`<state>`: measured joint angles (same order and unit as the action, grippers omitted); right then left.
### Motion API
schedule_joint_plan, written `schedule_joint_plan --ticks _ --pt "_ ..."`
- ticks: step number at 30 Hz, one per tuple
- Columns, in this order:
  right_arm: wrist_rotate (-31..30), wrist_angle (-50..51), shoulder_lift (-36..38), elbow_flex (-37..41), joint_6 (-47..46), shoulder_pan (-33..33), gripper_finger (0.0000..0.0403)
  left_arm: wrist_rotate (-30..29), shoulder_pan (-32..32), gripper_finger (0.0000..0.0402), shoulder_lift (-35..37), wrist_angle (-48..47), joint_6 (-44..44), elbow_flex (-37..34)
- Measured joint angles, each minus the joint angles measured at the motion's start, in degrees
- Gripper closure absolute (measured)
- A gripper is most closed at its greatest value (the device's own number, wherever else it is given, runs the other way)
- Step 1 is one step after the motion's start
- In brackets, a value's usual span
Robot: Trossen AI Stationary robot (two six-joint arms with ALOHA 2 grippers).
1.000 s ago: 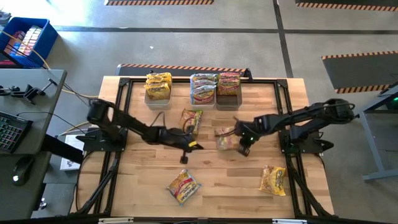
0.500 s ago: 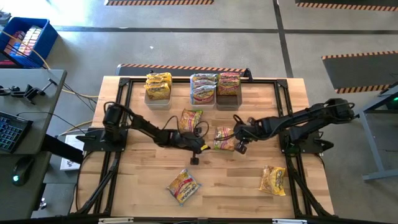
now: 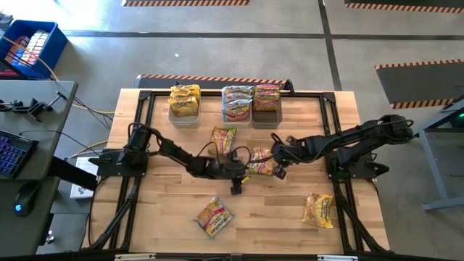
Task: Sort Maruchan noodles
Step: Put the top right green noodle pack into the transparent black bin
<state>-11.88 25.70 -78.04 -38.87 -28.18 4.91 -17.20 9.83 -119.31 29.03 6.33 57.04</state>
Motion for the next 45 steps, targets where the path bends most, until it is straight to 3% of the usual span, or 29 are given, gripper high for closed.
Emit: schedule_joint_plan --ticks 6,11,15,22,24,36,45 --pt "1.2 -2.7 0.0 0.0 0.2 0.0 0.0403 1.3 -1.0 0.0214 0.0 -0.8 3.6 1.4" --pt "1.2 -3.6 0.0 0.0 0.2 0.0 0.0403 1.5 -1.5 0.0227 -1.5 0.1 3.1 1.7" --pt "1.4 -3.8 0.0 0.0 0.2 0.0 0.0403 2.5 -2.0 0.0269 -3.4 1.5 0.5 1.7" --pt "2.5 -4.4 0.0 0.0 3.0 0.0 0.04 4.1 -1.5 0.0384 -3.4 3.4 -10.2 2.0" --pt "3.0 -4.4 0.0 -0.1 4.7 0.0 0.0392 3.4 -1.5 0.0395 -2.5 3.7 -13.2 2.0" --pt "3.3 1.4 0.0 -6.5 12.5 0.0 0.0276 -0.5 -1.0 0.0401 -1.5 -0.6 -30.4 1.9" --pt "3.9 1.6 0.0 -11.4 21.7 0.0 0.018 -7.0 1.9 0.0401 -1.1 -0.9 -46.7 2.1"
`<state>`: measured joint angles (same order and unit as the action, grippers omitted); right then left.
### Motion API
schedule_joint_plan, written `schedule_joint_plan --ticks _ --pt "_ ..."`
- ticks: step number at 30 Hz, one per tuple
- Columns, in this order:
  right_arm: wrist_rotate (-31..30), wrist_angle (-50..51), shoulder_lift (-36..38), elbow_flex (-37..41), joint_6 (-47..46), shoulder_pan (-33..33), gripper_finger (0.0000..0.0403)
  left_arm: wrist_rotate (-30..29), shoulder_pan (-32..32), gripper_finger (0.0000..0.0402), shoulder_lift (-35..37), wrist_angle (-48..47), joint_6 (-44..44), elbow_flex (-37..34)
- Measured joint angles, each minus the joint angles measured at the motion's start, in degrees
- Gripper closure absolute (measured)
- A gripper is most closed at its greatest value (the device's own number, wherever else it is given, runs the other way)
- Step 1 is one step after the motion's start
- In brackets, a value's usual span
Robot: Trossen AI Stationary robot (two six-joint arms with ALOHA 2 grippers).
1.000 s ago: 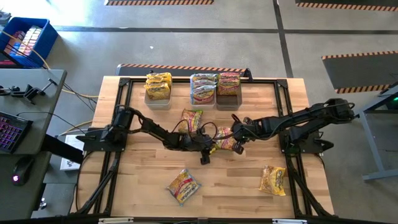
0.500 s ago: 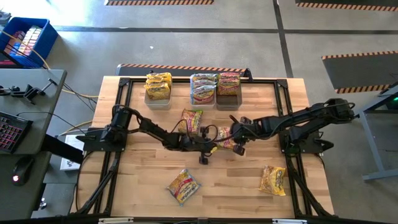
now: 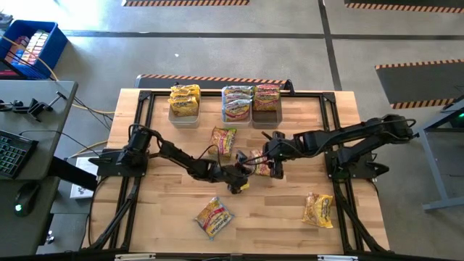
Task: Sort Maruchan noodles
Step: Put the top right green noodle pack into the transparent black bin
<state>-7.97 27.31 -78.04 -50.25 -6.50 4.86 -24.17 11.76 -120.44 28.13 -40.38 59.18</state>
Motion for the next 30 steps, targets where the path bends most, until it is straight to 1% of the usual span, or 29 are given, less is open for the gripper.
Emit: schedule_joint_plan --ticks 2,5,8,13,15,17,19,24,27,30 --pt "0.3 0.0 0.0 -0.5 1.8 0.0 0.0164 -1.6 0.6 0.0401 0.0 -0.1 -3.0 0.0" --pt "3.1 -1.2 0.0 -0.6 3.9 -0.1 0.0147 -3.9 1.2 0.0401 0.7 -0.7 -6.4 -0.1" --pt "5.1 -2.1 0.0 -0.7 4.8 -0.7 0.0144 -4.3 1.6 0.0401 2.2 -2.3 -8.7 -0.3" --pt "5.7 0.3 0.0 -0.7 5.6 -3.0 0.0143 -4.2 2.8 0.0401 5.0 -6.9 -12.9 -0.5" --pt "7.7 0.0 0.0 -0.7 5.5 -4.4 0.0143 -4.0 3.4 0.0401 5.6 -9.1 -13.3 -0.3" --pt "10.3 -2.7 0.0 0.3 5.5 -5.8 0.0143 -4.5 4.0 0.0401 5.3 -12.1 -13.3 -0.4" --pt "12.6 -6.2 0.0 2.1 5.6 -7.1 0.0143 -5.8 4.8 0.0401 5.3 -12.9 -13.7 -0.5" --pt "18.0 -15.0 0.0 7.1 6.9 -10.7 0.0143 -8.2 7.1 0.0401 5.4 -9.7 -16.5 -2.0" --pt "21.5 -20.6 0.0 9.5 5.2 -13.4 0.0143 -9.6 8.0 0.0401 5.4 -9.3 -17.3 -2.2" --pt "22.7 -25.9 -1.5 11.3 2.0 -15.3 0.0143 -9.9 8.2 0.0401 5.4 -8.1 -17.5 -2.2"
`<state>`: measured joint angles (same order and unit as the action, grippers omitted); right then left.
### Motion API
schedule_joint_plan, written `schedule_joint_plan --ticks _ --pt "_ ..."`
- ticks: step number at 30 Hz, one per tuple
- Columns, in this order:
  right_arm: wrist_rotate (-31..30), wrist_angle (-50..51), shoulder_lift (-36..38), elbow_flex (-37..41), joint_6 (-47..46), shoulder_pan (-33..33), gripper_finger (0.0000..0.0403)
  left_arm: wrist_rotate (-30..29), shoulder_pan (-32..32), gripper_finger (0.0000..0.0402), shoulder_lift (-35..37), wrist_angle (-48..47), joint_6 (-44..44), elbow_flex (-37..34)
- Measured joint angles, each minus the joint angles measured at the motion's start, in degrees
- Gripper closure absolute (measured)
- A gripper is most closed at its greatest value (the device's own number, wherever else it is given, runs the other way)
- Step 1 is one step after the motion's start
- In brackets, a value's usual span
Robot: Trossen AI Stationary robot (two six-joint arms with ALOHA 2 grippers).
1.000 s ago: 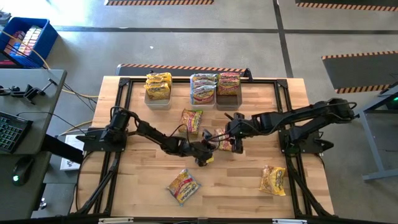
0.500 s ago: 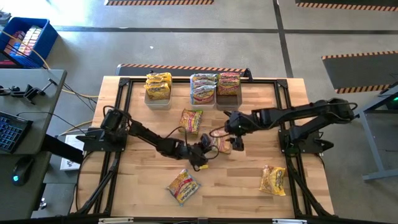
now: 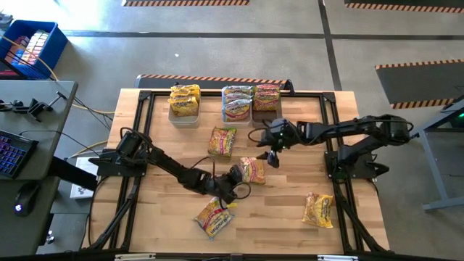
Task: Sort Maruchan noodles
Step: Put the top right green noodle pack into the transparent black bin
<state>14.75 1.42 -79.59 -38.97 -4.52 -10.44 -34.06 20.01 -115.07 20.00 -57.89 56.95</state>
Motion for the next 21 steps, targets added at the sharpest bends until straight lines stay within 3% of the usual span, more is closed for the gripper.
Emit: schedule_joint_plan --ticks 6,15,21 --pt "6.0 -7.4 -9.6 -0.6 -1.2 -1.5 0.0143 -0.1 -0.1 0.0401 0.0 2.2 -1.4 0.0" --pt "17.1 -10.5 -21.6 -5.3 1.0 -2.4 0.0145 -0.3 0.0 0.0401 0.0 1.9 -1.4 0.1" --pt "18.6 -10.4 -23.3 -6.4 3.1 -2.4 0.0203 -1.2 0.0 0.0401 0.1 0.4 1.0 0.1"
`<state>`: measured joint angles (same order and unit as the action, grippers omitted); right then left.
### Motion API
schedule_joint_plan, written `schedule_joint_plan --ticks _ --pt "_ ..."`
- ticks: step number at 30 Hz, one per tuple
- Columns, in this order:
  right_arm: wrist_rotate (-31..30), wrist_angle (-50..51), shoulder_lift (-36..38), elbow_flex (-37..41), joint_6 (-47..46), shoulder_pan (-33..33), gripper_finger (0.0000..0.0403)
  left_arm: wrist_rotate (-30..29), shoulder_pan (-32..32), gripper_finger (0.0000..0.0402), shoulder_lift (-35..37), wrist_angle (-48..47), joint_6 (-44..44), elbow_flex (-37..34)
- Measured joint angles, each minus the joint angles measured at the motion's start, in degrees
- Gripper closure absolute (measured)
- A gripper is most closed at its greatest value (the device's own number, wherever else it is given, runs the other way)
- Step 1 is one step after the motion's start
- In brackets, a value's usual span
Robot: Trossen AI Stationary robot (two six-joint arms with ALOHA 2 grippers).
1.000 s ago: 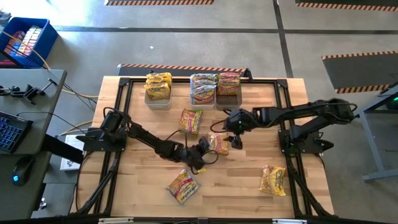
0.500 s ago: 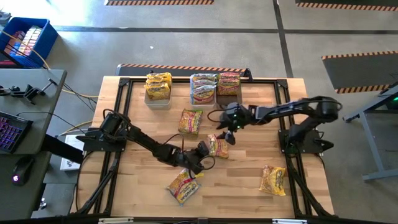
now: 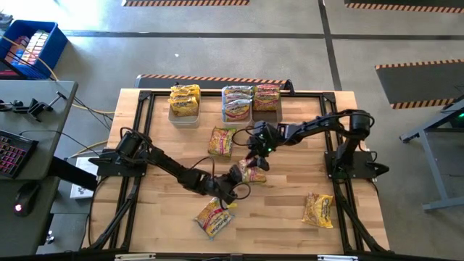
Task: Sort Maruchan noodles
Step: Put the top right green noodle pack into the transparent black bin
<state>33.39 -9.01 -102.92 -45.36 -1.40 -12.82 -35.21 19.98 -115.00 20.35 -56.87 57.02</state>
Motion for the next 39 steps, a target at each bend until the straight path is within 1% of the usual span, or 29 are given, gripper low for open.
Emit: schedule_joint_plan --ticks 5,8,9,11,13,15,18,21,24,26,29,32,33,36,39 --pt "0.1 0.2 0.2 0.0 0.5 0.0 0.0308 -2.9 0.0 0.0396 0.0 -0.6 6.6 0.0" --pt "0.5 0.9 0.2 0.0 1.8 0.1 0.0374 -6.8 -0.2 0.0385 0.1 -1.3 9.6 0.0" --pt "0.4 1.0 0.3 0.1 1.9 0.1 0.0388 -7.7 -0.2 0.0381 0.1 -1.9 10.4 0.0" --pt "-0.3 1.4 0.8 0.1 2.4 0.1 0.0395 -9.3 -0.2 0.0372 0.1 -3.1 12.2 0.0" --pt "-1.1 2.4 1.8 0.1 2.4 0.1 0.0386 -11.3 -0.1 0.0365 0.1 -4.0 14.7 0.0" --pt "-3.2 4.9 3.2 0.1 2.5 0.1 0.0386 -12.9 -0.3 0.036 0.1 -5.2 18.1 0.0" --pt "-7.6 9.3 5.6 0.1 2.9 0.7 0.0398 -12.0 -1.2 0.0357 0.2 -8.0 25.5 0.0" --pt "-13.1 13.6 8.7 0.1 2.9 2.3 0.04 -8.5 -2.5 0.0364 0.4 -8.5 33.1 -0.9" --pt "-18.7 18.3 12.5 0.2 2.7 4.4 0.0402 -4.4 -4.0 0.0377 0.5 -6.6 40.2 -2.5" --pt "-22.9 20.9 15.4 0.7 0.8 6.1 0.0402 -1.0 -5.1 0.0387 1.2 -6.0 44.9 -3.8" --pt "-28.4 23.1 20.2 3.4 -4.4 8.9 0.0403 7.6 -7.1 0.0399 2.5 -5.4 53.0 -5.4" --pt "-33.6 23.4 24.1 7.8 -11.4 12.7 0.0403 16.6 -9.0 0.0397 4.8 -3.9 63.4 -5.9" --pt "-35.3 23.2 25.2 9.3 -13.8 14.1 0.0403 20.4 -9.7 0.0395 5.2 -3.6 66.3 -5.9" --pt "-40.8 22.0 27.9 13.7 -20.0 18.3 0.0403 29.1 -11.0 0.0387 6.2 -3.9 70.9 -6.1" --pt "-45.4 19.7 29.7 17.2 -24.5 22.1 0.0403 35.0 -11.1 0.0372 7.5 -3.5 72.7 -6.0"
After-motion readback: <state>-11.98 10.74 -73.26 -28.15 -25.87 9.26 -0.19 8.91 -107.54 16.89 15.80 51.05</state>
